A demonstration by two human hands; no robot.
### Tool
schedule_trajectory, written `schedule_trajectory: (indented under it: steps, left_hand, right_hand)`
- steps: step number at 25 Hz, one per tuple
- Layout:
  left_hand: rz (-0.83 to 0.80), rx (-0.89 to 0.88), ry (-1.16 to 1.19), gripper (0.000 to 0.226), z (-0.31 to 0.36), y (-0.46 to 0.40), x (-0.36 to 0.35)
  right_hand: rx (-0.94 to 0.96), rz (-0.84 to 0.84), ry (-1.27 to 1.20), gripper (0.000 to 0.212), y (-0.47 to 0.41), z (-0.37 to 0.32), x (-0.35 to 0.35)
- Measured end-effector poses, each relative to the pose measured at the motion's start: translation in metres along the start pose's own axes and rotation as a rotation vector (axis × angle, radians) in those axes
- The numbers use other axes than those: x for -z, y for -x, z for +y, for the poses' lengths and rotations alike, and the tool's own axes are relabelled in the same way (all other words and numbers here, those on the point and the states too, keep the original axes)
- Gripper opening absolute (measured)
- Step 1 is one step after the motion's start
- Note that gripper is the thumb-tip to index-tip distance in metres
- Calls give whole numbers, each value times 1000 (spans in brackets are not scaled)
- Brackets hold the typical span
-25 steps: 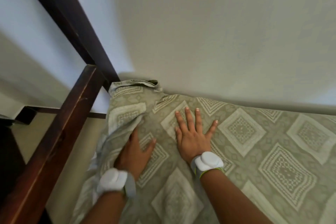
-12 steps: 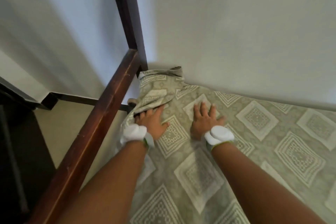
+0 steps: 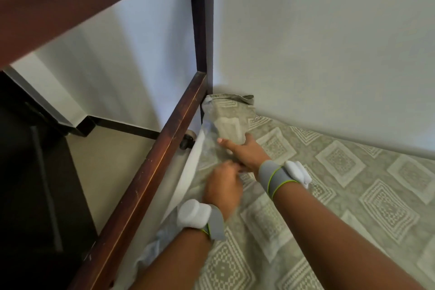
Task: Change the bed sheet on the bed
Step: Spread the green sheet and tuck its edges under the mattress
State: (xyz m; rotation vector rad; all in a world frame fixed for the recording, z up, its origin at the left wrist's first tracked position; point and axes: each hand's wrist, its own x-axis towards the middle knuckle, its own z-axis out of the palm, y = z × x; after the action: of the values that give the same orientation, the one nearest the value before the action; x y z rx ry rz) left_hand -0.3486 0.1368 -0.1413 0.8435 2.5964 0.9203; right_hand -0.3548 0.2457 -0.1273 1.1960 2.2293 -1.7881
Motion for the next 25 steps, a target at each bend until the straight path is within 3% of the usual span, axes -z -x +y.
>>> schedule_trajectory:
  steps: [2, 3, 5, 6, 7, 8, 9, 10, 13, 15, 17, 18, 20, 23, 24, 25]
  left_hand:
    - [-225, -163, -3, 31, 6, 10, 3]
    - [-223, -175, 11, 29, 1, 10, 6]
    - [35, -110, 63, 24, -23, 1, 4]
    - [208, -10, 126, 21, -35, -5, 3]
    - [313, 144, 208, 24, -46, -11, 4]
    - [316, 324, 298, 38, -53, -19, 6]
    - [221, 477, 341, 53, -57, -27, 8]
    - [110, 535, 324, 64, -59, -33, 8]
    - [-72, 470, 278, 77, -53, -45, 3]
    - [-198, 473, 358, 83, -47, -49, -4]
    - [-284, 606, 654, 85, -40, -53, -9]
    - [-227, 658, 799, 82, -39, -54, -9]
    - [134, 651, 824, 66, -37, -58, 4]
    - [681, 527, 468, 45, -24, -42, 25]
    - [751, 504, 383, 38, -14, -30, 28]
    - [718, 447, 368, 29, -4, -17, 19]
  right_hand:
    - [-53, -4, 125, 86, -3, 9, -1]
    - [-59, 9, 229, 75, -7, 15, -1]
    - [7, 117, 255, 35, -13, 25, -2]
    - [49, 196, 100, 20, -13, 29, -3]
    - [71, 301, -69, 19, -13, 34, -2]
    - [47, 393, -185, 21, -14, 41, 1]
    - [13, 448, -198, 23, -17, 51, 4]
    - [-41, 468, -59, 23, -14, 57, 7]
    - [-123, 336, 374, 51, -19, 78, 14]
    - [-131, 300, 327, 58, -24, 77, 14]
    - [-141, 286, 339, 62, -32, 77, 16]
    - [-152, 255, 343, 65, -35, 78, 17]
    - [-144, 203, 325, 73, -36, 83, 22]
    - [-108, 176, 255, 67, -34, 87, 26]
    - [-107, 171, 227, 64, -34, 87, 27]
    - [-106, 166, 208, 61, -34, 86, 28]
